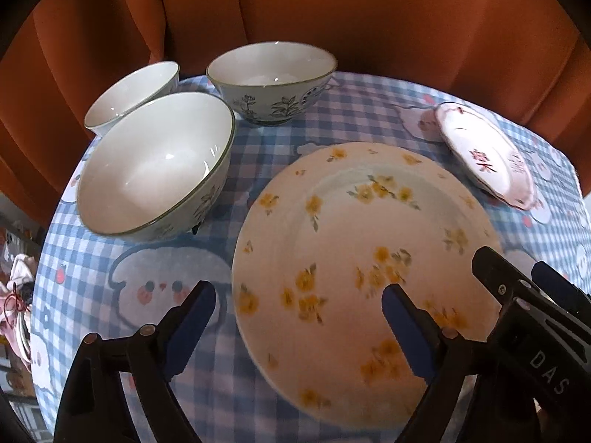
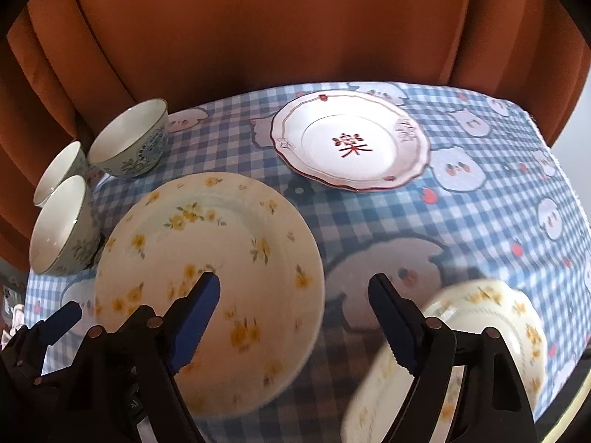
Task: Organize plates and bowls
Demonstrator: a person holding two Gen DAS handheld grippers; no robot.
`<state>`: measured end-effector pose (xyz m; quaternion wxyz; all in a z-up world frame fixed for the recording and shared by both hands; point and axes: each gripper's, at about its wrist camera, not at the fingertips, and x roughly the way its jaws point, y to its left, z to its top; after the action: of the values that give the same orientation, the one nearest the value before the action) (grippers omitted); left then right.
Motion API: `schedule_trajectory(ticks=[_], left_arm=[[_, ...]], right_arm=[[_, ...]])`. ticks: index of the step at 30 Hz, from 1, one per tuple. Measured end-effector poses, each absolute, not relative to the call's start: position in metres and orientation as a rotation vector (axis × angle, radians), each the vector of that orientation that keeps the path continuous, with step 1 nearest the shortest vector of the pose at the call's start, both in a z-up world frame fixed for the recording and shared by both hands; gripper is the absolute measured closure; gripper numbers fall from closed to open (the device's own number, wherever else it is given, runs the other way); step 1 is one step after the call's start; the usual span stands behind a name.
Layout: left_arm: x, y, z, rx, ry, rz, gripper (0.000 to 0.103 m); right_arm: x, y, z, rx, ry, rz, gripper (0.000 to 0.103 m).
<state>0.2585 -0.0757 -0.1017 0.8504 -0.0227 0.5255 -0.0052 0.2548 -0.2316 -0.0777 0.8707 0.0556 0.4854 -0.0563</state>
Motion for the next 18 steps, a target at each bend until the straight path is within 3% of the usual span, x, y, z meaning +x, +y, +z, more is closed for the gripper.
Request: schedule_trajectory(ticks=[7,12,18], left_arm=[[0.279,-0.076,-0.122,-0.075,1.157,0.019,0.018],[0.282,-0.082,-0.128,-0.069,1.155,0.018,0.019],[0.281,-0.082,-0.128,-0.050,1.157,0.005,0.019]], right_arm=[[0.284,-0.231,-0.101,0.110,1.057,-0.080,0.024],[0.296,-0.228,-0.113,0.127,1.094,-0.040,0.031],[0.296,-0.227,-0.114,0.115,1.098,-0.043,0.031]])
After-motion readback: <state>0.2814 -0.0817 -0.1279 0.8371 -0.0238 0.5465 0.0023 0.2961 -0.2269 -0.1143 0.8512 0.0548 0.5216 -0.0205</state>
